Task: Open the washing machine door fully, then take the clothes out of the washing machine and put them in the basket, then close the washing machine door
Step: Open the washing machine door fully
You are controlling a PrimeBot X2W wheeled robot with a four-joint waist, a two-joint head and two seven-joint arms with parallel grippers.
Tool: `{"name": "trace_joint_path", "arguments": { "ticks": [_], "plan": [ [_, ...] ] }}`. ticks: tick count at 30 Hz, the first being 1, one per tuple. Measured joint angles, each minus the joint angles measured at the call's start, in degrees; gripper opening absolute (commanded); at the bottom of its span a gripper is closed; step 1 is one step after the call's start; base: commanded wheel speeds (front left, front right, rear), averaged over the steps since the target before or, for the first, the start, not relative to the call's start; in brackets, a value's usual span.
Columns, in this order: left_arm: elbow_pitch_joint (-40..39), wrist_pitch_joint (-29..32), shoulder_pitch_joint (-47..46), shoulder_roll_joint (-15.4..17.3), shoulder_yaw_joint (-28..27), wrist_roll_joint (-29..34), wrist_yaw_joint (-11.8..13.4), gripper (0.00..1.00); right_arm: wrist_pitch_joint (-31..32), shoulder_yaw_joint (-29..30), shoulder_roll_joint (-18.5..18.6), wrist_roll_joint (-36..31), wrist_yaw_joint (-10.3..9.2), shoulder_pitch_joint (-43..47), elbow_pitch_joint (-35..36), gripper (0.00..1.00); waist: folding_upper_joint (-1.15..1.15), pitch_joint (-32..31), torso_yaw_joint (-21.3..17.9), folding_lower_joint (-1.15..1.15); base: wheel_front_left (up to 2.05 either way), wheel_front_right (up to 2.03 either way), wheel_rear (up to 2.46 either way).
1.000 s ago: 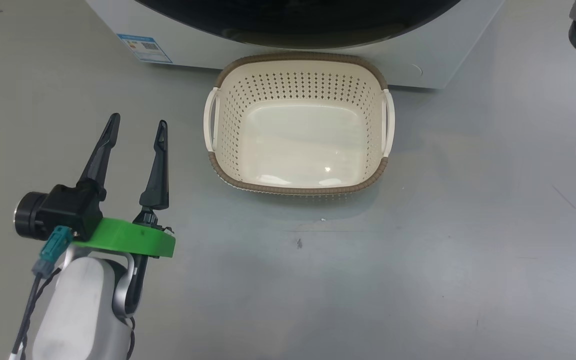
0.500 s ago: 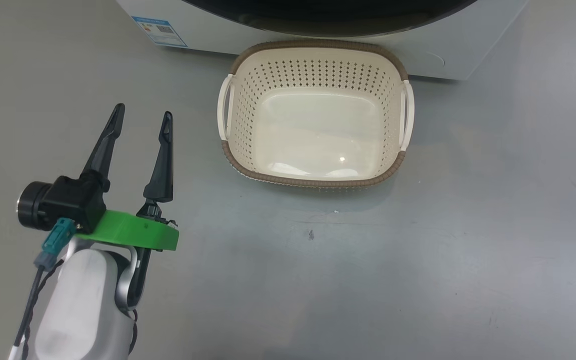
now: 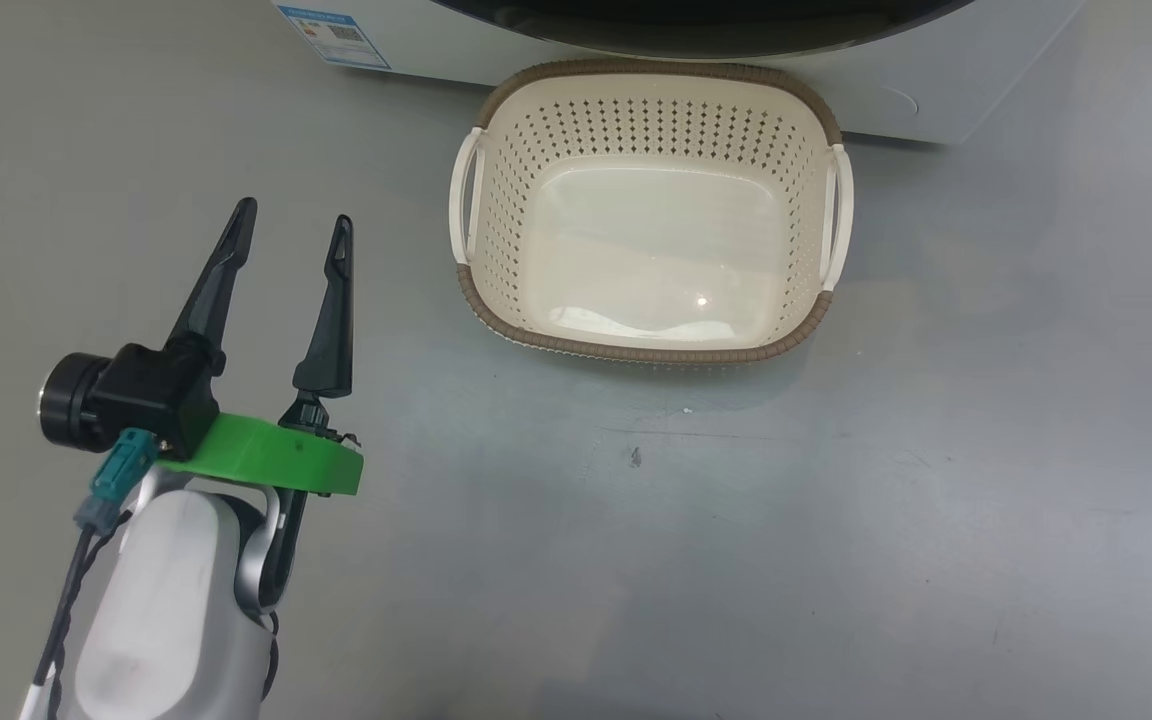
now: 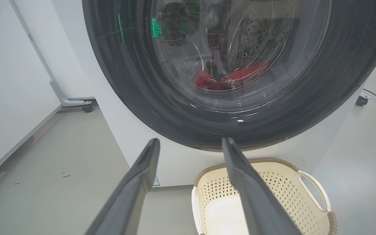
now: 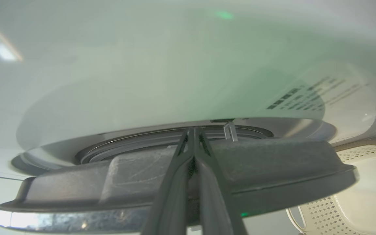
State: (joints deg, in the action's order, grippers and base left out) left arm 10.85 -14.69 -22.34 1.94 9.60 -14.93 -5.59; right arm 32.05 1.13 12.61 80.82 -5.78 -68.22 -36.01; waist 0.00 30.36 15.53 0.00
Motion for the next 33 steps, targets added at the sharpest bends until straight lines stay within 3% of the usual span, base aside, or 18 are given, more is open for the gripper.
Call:
{"name": "trace_joint_path", "arguments": {
  "ticks": [22, 33],
  "plan": [
    [0.2, 0.0, -0.1, -0.2, -0.3, 2.0, -0.3, 1.0, 10.2, -1.3, -1.3, 4.9, 1.81, -0.2, -3.3, 0.0, 0.0, -1.1, -1.4, 0.0, 0.0, 0.0, 0.0],
    [1.1, 0.0, 0.1, -0.3, -0.7, 2.4, -0.5, 1.0, 15.2, -3.2, -3.1, 6.0, 4.08, 3.4, -4.0, 0.0, 0.0, -2.6, -2.9, 0.0, 0.0, 0.0, 0.0]
  ]
}}
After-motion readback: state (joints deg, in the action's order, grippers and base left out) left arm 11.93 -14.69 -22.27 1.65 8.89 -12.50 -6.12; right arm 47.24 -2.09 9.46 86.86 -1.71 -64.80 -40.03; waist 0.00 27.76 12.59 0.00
